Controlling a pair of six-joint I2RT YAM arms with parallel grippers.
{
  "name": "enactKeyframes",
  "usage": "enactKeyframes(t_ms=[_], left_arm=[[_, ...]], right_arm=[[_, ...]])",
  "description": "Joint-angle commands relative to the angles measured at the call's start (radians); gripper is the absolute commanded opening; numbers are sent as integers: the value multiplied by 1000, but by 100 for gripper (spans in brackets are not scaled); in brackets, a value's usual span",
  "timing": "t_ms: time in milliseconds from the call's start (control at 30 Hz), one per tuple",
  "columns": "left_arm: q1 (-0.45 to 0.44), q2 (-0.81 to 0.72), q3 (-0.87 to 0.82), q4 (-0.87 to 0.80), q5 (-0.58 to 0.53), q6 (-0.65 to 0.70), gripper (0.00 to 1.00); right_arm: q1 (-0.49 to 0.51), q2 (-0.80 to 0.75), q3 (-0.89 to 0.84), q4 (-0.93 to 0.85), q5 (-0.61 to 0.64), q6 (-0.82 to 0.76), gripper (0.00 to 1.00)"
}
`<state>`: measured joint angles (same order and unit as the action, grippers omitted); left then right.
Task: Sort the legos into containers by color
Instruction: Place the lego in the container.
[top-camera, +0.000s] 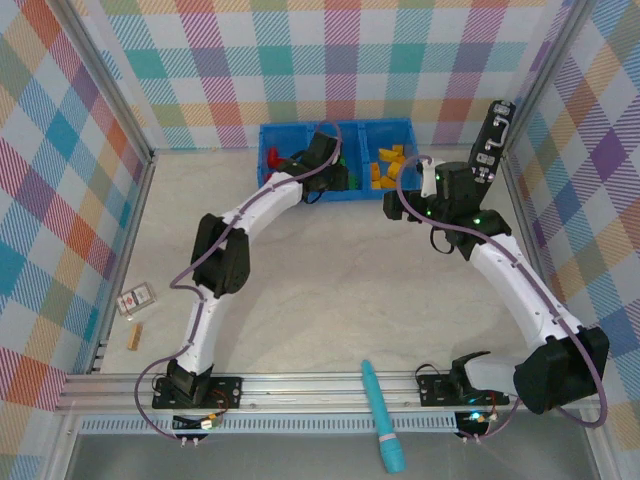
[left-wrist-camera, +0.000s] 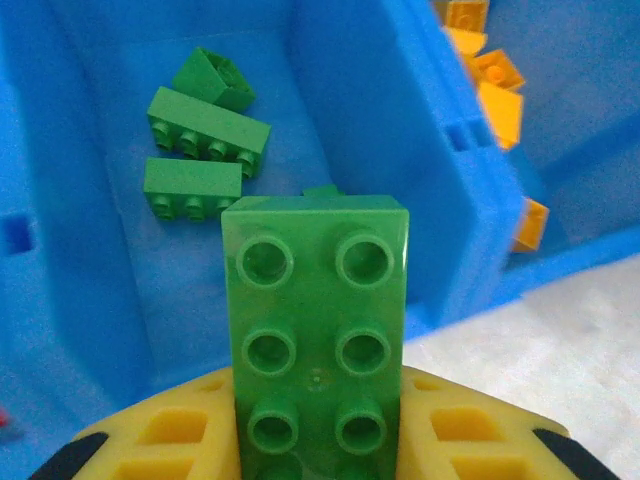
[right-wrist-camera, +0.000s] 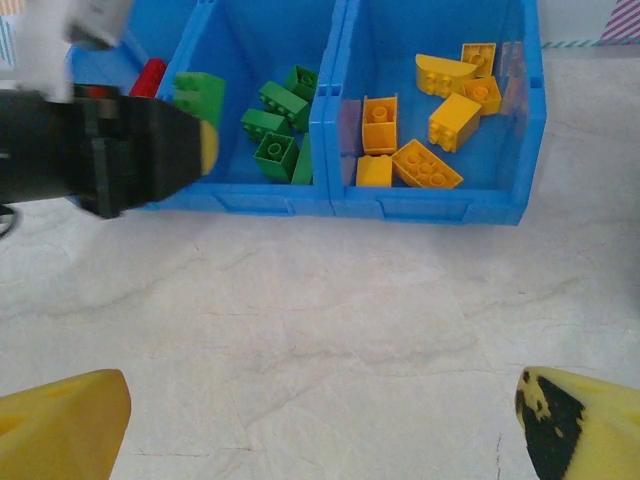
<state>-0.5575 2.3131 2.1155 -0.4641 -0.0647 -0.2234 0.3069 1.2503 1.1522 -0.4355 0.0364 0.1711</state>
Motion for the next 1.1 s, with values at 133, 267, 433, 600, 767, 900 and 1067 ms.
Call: enactKeyframes(t_ms=[133,267,433,600,767,900,1067], left_arm=[[10,194,289,34,-64,-11,38],[17,218,322,36,-81,-12,50],[19,136,266,18,-75,38,59],[24,-156,-35,88,-61,152,70],[55,-575,-514,239,-95,229,100],[65,-824,-826,282,-240,279,100],[141,-960,-1142,293,-508,216,100]], right_arm=[[1,-41,-6,1,9,-1,99],[1,-56,-2,-13,23,-8,99],[0,-64,-20,-12,49,-22,99],[-1,-75,-125,77,103,-43,99],[-2,-119,-287,255,145,-4,99],[-2,-129,-433,413,169,-51,99],[-2,-127,-582,579,229,-96,99]])
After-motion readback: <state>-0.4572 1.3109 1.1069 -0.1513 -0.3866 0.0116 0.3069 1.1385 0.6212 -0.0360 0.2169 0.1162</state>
